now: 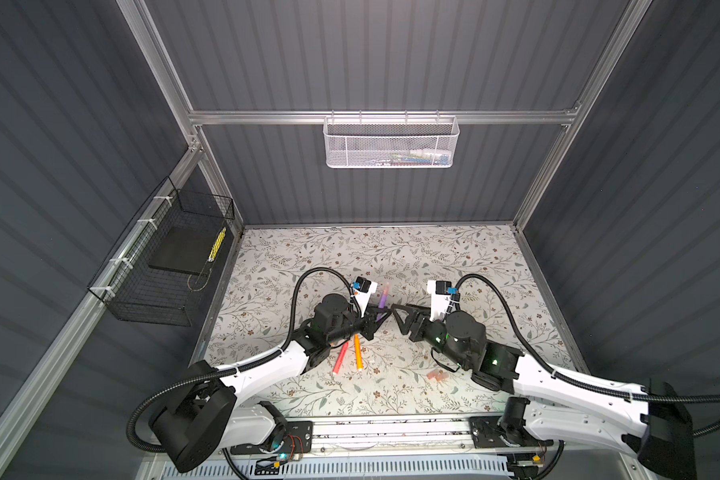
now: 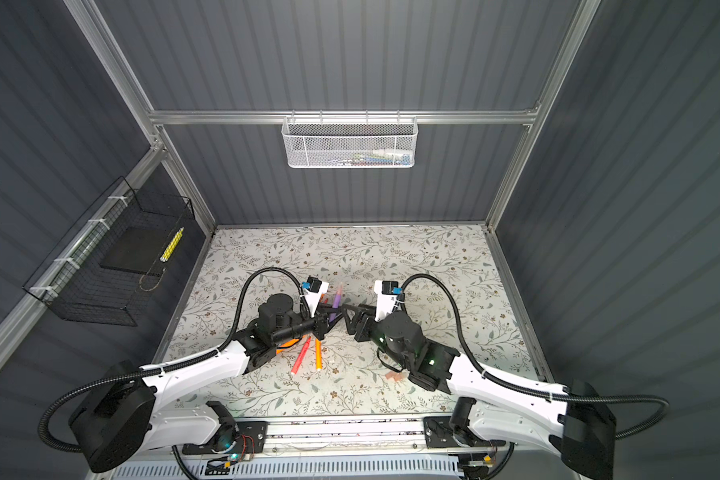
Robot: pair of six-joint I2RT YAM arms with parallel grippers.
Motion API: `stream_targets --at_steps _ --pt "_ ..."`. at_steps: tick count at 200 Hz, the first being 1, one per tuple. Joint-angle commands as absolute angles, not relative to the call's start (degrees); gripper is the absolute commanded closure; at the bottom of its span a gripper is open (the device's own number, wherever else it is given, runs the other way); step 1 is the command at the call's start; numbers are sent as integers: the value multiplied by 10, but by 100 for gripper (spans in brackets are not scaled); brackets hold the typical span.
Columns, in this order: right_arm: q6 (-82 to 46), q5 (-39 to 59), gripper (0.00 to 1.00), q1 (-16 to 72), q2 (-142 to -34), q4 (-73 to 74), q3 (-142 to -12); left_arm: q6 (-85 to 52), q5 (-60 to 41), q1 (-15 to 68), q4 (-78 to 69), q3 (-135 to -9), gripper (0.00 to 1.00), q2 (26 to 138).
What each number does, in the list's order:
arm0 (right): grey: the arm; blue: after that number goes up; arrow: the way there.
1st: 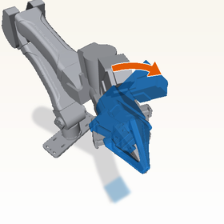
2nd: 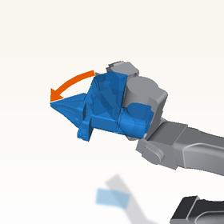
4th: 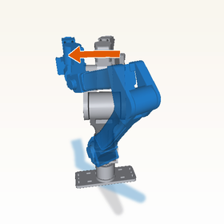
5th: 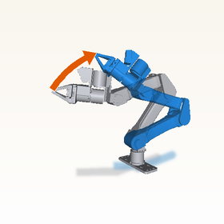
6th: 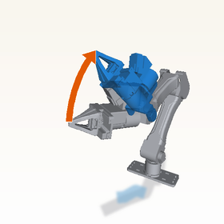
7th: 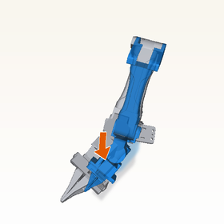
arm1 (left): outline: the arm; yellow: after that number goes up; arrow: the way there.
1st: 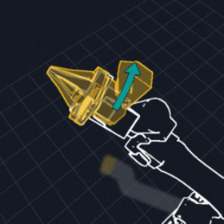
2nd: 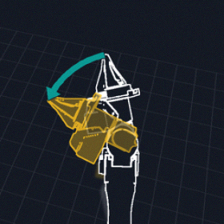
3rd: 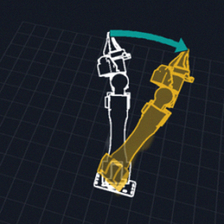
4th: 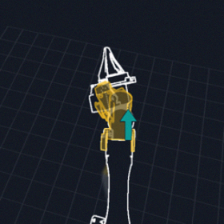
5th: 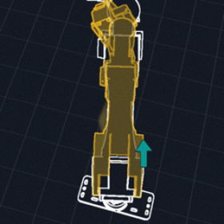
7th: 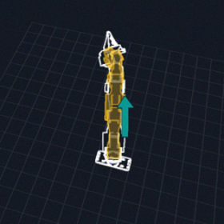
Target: Insert the pens into the pen caps
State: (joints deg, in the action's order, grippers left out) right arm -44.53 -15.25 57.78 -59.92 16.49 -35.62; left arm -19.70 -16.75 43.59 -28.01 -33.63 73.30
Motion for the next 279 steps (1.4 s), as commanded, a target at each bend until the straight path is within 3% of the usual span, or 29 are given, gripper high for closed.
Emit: stream_targets --at_steps 1,36,74,94,104,124,141,195,222,279 --pt "-429 -117 39 572 -638 192 -396 -180 -180 444 -291 -358 100 739" --pt "-430 -102 45 560 -728 201 -435 -175 -182 451 -290 -359 100 742" --pt "-437 -106 75 549 -753 199 -447 -170 -179 452 -287 -357 100 734" --pt "-442 -115 85 544 -747 193 -440 -167 -173 453 -285 -356 100 732" --pt "-447 -121 88 537 -742 191 -433 -166 -164 452 -286 -354 90 732" --pt "-463 -105 91 507 -726 187 -413 -167 -134 453 -283 -346 67 728" --pt "-480 -83 93 471 -705 174 -393 -167 -108 453 -273 -345 59 726" --pt "-498 -49 93 355 -667 106 -346 -169 -68 452 -246 -366 56 752" --pt "-505 -7 97 305 -722 102 -344 -170 -43 452 -238 -369 55 760" --pt "-507 57 97 292 -861 112 -394 -180 78 452 -166 -390 54 763"
